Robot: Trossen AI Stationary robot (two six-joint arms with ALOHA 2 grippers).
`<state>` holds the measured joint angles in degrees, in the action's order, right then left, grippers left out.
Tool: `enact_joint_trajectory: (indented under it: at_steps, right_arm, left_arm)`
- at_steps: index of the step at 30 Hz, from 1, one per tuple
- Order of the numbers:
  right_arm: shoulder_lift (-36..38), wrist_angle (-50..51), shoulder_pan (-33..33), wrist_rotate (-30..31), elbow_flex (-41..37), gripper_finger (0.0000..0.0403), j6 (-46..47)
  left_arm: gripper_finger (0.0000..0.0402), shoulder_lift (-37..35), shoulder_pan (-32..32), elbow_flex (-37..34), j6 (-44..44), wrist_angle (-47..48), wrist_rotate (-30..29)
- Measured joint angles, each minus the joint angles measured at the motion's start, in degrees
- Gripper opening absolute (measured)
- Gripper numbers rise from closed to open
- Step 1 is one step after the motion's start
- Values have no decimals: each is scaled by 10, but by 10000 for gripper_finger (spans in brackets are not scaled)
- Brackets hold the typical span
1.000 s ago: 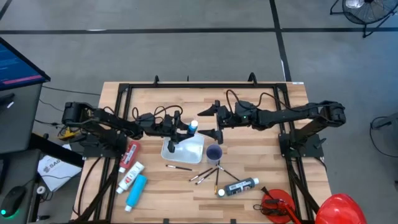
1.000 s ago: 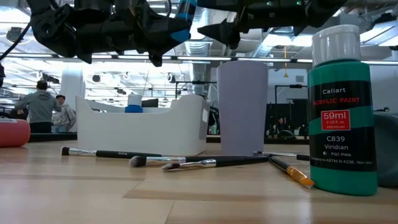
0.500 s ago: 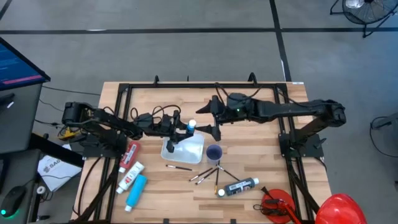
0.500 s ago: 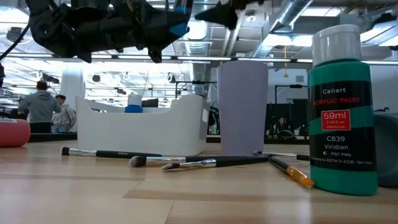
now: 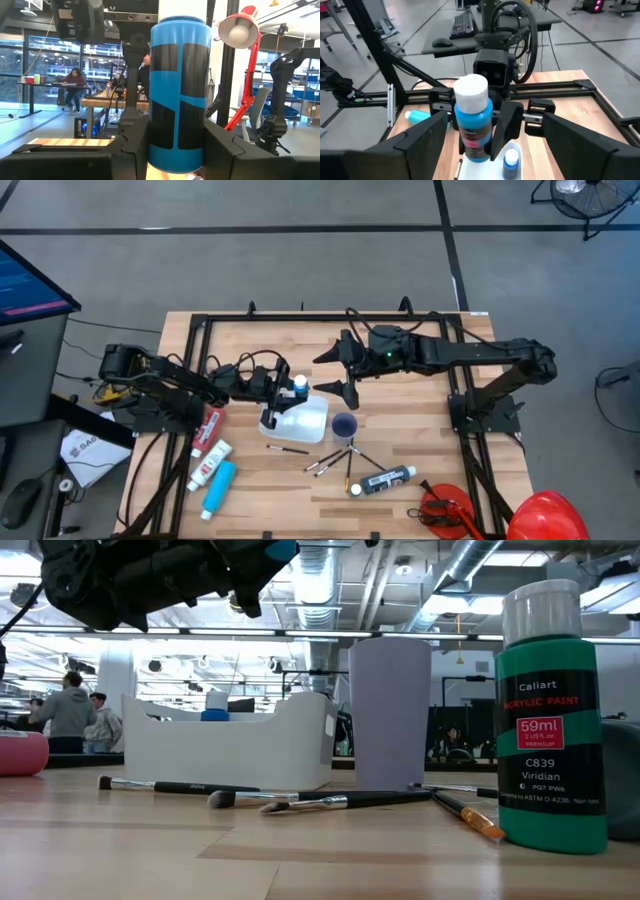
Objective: Pick & Place Paint Supplies
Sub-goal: Put the blue paint bottle into the white bin
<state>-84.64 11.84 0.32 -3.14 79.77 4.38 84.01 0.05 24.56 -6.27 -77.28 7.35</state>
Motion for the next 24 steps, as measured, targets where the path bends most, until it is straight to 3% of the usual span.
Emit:
enact_joint_trajectory:
  at_steps: [11, 24]
  right_arm:
    - [-33, 88, 16, -11, 81, 318, -7]
    - [-201, 292, 18, 0, 290, 318, -29]
  left_arm:
    - [124, 0, 0, 0, -1, 0, 0]
    - [122, 0, 0, 0, -2, 14, 0]
